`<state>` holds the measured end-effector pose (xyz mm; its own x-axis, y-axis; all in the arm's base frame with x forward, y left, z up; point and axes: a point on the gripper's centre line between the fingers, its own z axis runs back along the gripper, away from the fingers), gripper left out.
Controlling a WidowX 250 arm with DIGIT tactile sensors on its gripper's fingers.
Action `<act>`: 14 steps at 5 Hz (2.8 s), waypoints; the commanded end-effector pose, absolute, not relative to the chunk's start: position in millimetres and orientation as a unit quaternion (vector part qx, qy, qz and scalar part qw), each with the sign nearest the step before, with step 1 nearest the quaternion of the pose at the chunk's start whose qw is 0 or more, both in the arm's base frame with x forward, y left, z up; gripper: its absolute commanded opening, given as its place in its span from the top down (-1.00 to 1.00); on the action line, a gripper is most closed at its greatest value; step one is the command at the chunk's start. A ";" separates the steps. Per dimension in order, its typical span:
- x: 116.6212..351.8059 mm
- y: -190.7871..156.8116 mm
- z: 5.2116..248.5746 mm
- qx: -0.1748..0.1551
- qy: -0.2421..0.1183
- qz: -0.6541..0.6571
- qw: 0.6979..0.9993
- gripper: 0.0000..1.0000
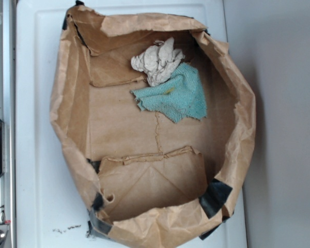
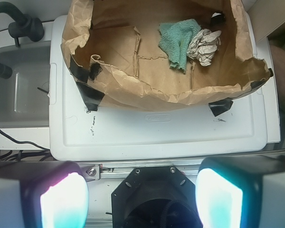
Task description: Grab the white paper.
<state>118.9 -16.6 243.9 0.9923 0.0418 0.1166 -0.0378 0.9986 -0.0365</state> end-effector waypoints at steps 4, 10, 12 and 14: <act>268.7 1.5 220.7 0.021 -0.068 0.114 0.991 -1.00; 272.9 57.2 122.6 -0.015 -0.112 0.383 0.917 -1.00; 272.9 57.2 122.6 -0.015 -0.112 0.383 0.917 -1.00; 277.3 69.3 104.6 -0.019 -0.170 0.507 0.845 -1.00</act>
